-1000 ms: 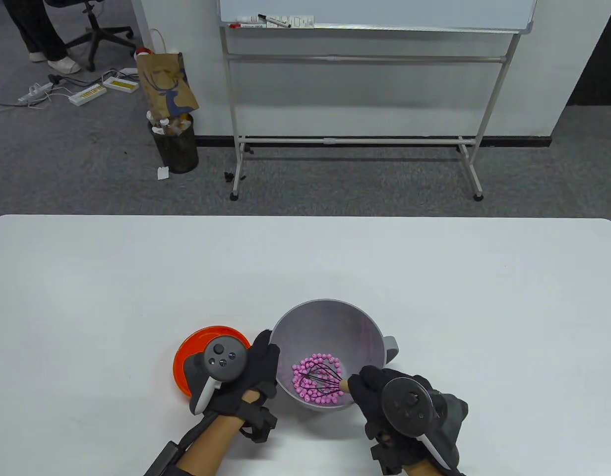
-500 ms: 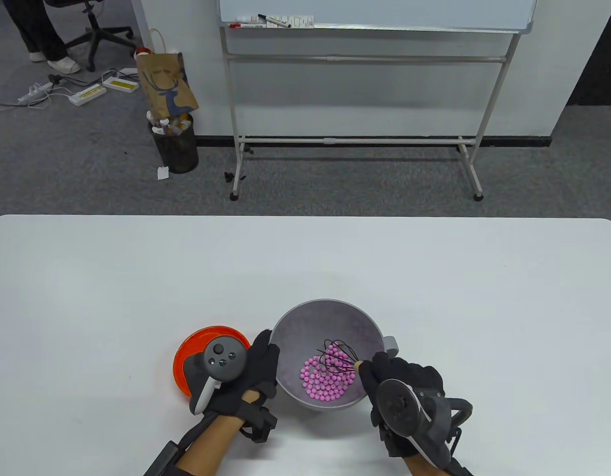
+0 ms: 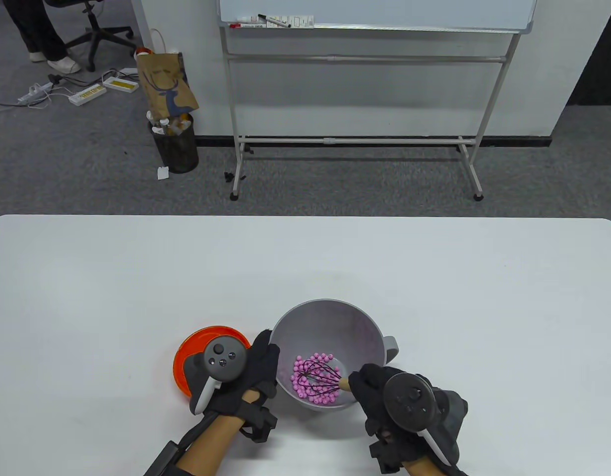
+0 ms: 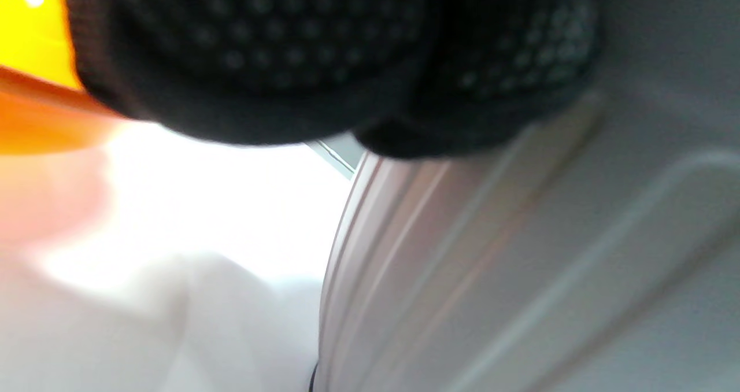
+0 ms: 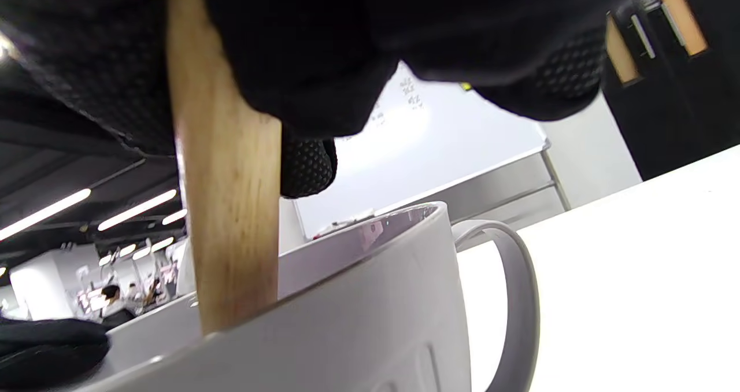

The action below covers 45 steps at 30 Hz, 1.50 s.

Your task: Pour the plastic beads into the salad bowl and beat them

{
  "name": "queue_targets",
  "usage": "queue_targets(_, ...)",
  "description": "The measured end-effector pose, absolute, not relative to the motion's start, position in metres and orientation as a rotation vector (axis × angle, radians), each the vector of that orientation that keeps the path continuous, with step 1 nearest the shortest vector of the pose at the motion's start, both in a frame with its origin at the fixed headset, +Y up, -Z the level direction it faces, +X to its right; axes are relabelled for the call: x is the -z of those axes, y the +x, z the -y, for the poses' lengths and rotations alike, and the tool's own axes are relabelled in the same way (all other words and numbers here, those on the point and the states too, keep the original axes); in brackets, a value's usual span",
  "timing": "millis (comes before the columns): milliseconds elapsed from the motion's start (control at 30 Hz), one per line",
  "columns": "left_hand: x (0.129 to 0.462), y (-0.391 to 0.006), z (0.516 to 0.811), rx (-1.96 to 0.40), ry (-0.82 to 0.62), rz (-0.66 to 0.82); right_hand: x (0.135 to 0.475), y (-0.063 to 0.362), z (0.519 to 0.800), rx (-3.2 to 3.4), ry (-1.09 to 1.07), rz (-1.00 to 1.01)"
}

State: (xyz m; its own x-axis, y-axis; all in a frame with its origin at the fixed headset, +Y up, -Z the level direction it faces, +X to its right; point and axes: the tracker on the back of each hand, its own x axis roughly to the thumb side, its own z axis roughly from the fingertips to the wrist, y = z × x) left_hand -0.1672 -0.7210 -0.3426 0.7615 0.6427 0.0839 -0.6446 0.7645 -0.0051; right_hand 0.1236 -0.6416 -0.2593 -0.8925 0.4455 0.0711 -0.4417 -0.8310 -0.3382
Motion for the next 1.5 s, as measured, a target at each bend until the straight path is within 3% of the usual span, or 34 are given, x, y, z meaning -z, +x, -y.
queue_targets(167,0.343,-0.167,0.721,-0.700,0.024,0.083,0.264,0.122,0.649,-2.681,-0.055,0.605)
queue_targets(500,0.343,-0.167,0.721,-0.697,0.022,0.082,0.254,0.116,0.636,-2.850,-0.066,0.771)
queue_targets(767,0.343,-0.167,0.721,-0.696,0.016,0.081,0.245,0.115,0.620,-2.848,-0.013,0.580)
queue_targets(933,0.343,-0.167,0.721,-0.695,0.018,0.081,0.253,0.121,0.627,-2.693,0.011,0.382)
queue_targets(1200,0.343,-0.168,0.720,-0.694,0.017,0.082,0.273,0.138,0.652,-2.557,-0.124,0.411)
queue_targets(1500,0.344,-0.168,0.720,-0.695,0.008,0.086,0.274,0.162,0.644,-2.466,-0.206,0.413)
